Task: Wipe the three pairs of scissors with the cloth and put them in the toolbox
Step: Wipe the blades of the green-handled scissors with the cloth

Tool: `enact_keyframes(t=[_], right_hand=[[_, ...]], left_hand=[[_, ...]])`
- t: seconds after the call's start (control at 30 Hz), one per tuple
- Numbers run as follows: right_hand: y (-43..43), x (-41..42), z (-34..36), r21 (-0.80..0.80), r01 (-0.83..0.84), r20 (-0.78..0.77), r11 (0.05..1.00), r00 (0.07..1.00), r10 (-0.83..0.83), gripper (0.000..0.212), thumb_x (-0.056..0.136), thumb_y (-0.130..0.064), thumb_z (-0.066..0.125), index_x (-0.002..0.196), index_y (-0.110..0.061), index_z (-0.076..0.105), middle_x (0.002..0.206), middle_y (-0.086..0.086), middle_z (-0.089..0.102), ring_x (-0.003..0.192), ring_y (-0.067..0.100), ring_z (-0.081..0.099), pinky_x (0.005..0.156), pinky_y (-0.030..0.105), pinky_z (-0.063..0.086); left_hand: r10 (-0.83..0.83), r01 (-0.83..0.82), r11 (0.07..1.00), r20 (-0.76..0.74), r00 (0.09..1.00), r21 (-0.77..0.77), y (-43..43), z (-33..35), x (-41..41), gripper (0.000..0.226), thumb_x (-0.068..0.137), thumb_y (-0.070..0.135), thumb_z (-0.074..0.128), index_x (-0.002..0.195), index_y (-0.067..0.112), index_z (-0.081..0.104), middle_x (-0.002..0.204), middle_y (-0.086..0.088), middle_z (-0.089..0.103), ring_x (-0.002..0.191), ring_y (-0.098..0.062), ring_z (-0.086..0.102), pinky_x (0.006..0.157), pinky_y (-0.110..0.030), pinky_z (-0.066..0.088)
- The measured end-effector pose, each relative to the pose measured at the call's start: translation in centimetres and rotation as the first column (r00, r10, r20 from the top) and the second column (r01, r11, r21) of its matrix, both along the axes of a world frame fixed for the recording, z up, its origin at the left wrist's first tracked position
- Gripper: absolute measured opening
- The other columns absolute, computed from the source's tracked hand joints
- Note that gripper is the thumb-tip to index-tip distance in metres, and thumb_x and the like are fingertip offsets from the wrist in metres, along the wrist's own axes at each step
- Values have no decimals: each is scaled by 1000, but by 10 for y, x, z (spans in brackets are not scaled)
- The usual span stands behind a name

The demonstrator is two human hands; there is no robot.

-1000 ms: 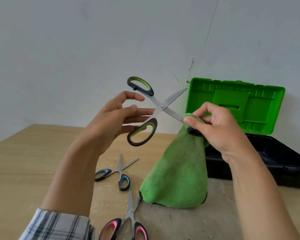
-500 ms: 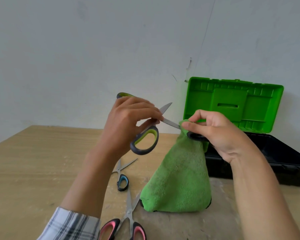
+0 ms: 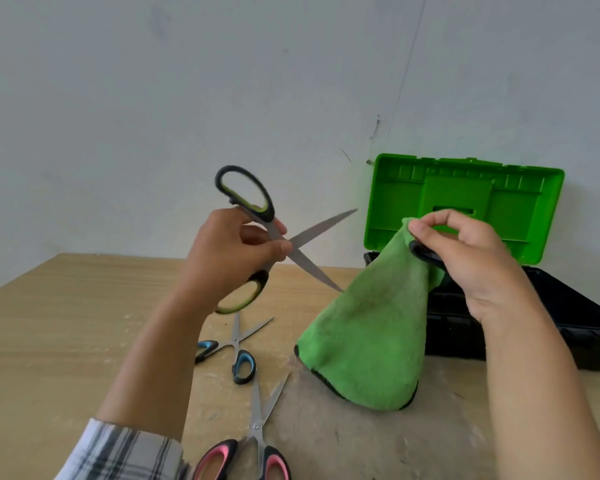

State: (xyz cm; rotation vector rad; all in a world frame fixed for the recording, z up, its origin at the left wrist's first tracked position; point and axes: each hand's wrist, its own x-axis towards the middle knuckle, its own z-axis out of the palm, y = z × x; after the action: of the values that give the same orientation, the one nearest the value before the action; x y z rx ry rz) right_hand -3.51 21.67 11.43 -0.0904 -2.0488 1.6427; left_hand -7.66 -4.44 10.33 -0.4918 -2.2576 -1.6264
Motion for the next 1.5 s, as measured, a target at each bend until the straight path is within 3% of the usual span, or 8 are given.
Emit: enact_keyframes(t=[0.13, 0.3, 0.6, 0.77, 0.97, 1.27, 1.37, 1.5], right_hand=[[-7, 1, 1, 19, 6, -119, 1000, 993, -4, 12, 88, -27, 75, 83, -26, 64, 72, -6, 76, 68, 2, 70, 73, 26, 50], [-29, 1, 3, 100, -106, -189, 989, 974, 123, 11, 89, -19, 73, 83, -21, 64, 74, -7, 76, 63, 1, 69, 63, 9, 48], [-45, 12, 11, 231, -341, -102, 911, 923, 372, 11, 84, -25, 72, 85, -17, 65, 68, -8, 70, 61, 4, 62, 65, 14, 48], [-49, 11, 5, 371, -289, -15, 883, 948, 317, 11, 90, -27, 73, 86, -23, 63, 74, -2, 77, 62, 6, 66, 70, 31, 48], [-59, -2, -5, 437, -76, -161, 896, 974, 162, 23, 84, -29, 81, 80, -23, 58, 72, -2, 76, 68, 26, 73, 72, 48, 58], [-45, -2, -4, 484, -171, -66, 858, 971, 231, 20, 83, -27, 80, 83, -24, 60, 69, -9, 76, 66, 10, 71, 73, 38, 54], [-26, 3, -1, 521, -176, -2, 835, 978, 207, 20, 82, -28, 80, 82, -24, 61, 73, -3, 78, 72, 22, 74, 77, 50, 59], [4, 11, 2, 506, -70, -30, 860, 995, 98, 17, 82, -32, 78, 83, -24, 63, 76, -6, 78, 76, 13, 75, 84, 52, 58]], left_hand=[[-232, 149, 927, 217, 948, 343, -1, 5, 5, 21, 76, 9, 76, 96, 3, 70, 79, -8, 76, 82, -20, 74, 63, -19, 54], [-362, 224, 853, 226, 904, 472, 1, 10, 11, 29, 65, 14, 74, 92, 4, 69, 76, -5, 73, 76, -16, 72, 67, -20, 58], [-331, 200, 847, 195, 923, 493, 10, 11, 13, 10, 78, 3, 72, 87, 6, 67, 71, -5, 72, 71, -15, 72, 65, -20, 56], [-276, 148, 840, 176, 945, 522, 17, 11, 13, 16, 78, 2, 74, 92, 5, 66, 71, -6, 73, 69, -16, 71, 59, -20, 54], [-302, 169, 850, 199, 932, 499, 17, 9, 12, 27, 84, 5, 70, 109, 1, 61, 85, -10, 71, 71, -14, 71, 62, -22, 57], [-244, 121, 877, 213, 946, 466, 20, 9, 11, 27, 84, 1, 70, 110, -2, 62, 80, -13, 70, 65, -15, 69, 58, -23, 55], [-198, 82, 887, 213, 957, 454, 10, 12, 10, 29, 84, 3, 70, 111, -2, 61, 79, -10, 72, 66, -14, 71, 59, -22, 55], [-166, 66, 899, 198, 966, 434, -16, 16, 11, 32, 83, 8, 71, 113, 2, 61, 80, -6, 75, 71, -14, 73, 62, -22, 56]])
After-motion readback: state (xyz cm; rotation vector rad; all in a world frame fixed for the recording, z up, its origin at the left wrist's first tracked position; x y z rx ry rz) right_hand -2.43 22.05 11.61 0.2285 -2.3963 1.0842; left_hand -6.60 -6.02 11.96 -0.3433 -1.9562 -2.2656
